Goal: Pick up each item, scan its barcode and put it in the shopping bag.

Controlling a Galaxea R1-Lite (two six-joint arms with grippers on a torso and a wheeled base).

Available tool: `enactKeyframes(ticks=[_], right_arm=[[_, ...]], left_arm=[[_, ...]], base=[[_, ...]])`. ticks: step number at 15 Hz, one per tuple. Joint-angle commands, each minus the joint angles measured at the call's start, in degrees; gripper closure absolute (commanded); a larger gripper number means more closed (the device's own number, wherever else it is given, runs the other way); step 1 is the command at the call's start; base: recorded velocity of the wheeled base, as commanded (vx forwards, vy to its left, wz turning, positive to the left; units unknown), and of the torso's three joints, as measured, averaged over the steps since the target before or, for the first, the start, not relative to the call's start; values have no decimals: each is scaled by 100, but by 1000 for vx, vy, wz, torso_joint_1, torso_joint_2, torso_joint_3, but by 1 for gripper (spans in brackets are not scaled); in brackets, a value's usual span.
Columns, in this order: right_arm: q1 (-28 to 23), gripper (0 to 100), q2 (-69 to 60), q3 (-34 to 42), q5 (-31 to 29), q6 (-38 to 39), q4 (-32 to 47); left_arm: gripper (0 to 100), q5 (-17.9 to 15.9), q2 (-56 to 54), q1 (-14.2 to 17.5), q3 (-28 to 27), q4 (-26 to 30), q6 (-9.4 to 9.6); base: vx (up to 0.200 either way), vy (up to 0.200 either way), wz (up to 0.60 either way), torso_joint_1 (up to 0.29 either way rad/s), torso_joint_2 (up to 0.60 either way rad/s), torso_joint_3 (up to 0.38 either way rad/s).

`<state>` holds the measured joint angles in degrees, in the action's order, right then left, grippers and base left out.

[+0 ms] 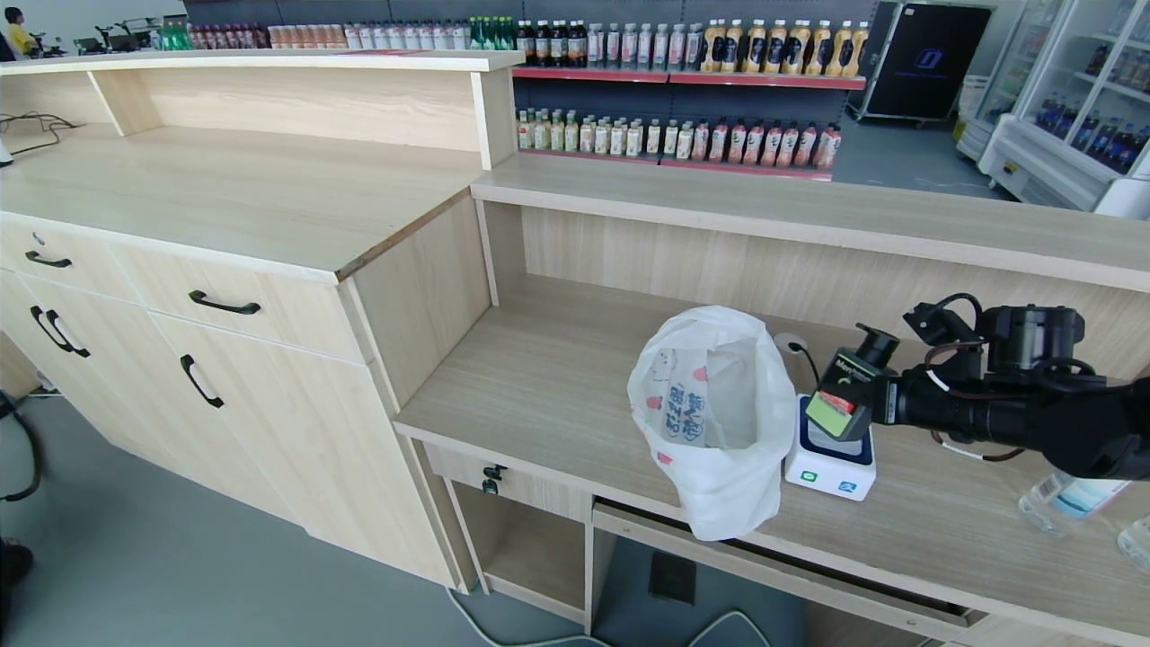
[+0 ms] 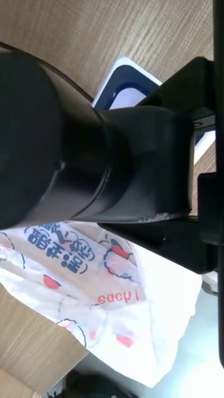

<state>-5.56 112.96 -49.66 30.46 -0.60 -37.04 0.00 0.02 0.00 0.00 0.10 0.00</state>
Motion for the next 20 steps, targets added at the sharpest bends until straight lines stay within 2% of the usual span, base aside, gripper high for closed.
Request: enactKeyframes(ticks=[1,9,10,12,13,14,15,18,19,20], right_arm=[[11,100,77,1,3,-2,-41],[81,100,51,-105,-5,-55,-216],[134,100,-301,-158,-331,-380,-234],[11,100,-1127,203,-2308,-1724,-234],[-200,100,-1514,466,-2844,-2375,-225],[-393,100,-1979,783,-2827,-2981,-234],[-464,100,-2287,994,-2809,-3263,-252],[-385,100,-2480,1126,-2730,-3315,-401],[55,100,-2208,967,-2783,-3315,-999],[301,100,-1935,721,-2888,-3333,-1262]], left_arm=[[0,0,-2,0,0,-1,0],[0,0,-2,0,0,-1,0],[0,0,-2,0,0,-1,0],[0,0,-2,0,0,-1,0],[0,0,-2,0,0,-1,0],[0,0,-2,0,0,-1,0],[0,0,-2,0,0,-1,0],[0,0,-2,0,0,-1,0],[0,0,-2,0,0,-1,0],[0,0,-2,0,0,-1,0]], base=[[0,0,0,0,0,0],[0,0,0,0,0,0],[0,0,0,0,0,0],[0,0,0,0,0,0],[0,0,0,0,0,0],[0,0,0,0,0,0],[0,0,0,0,0,0],[0,0,600,2,2,2],[0,0,600,-2,-7,7],[0,0,600,2,-2,2]])
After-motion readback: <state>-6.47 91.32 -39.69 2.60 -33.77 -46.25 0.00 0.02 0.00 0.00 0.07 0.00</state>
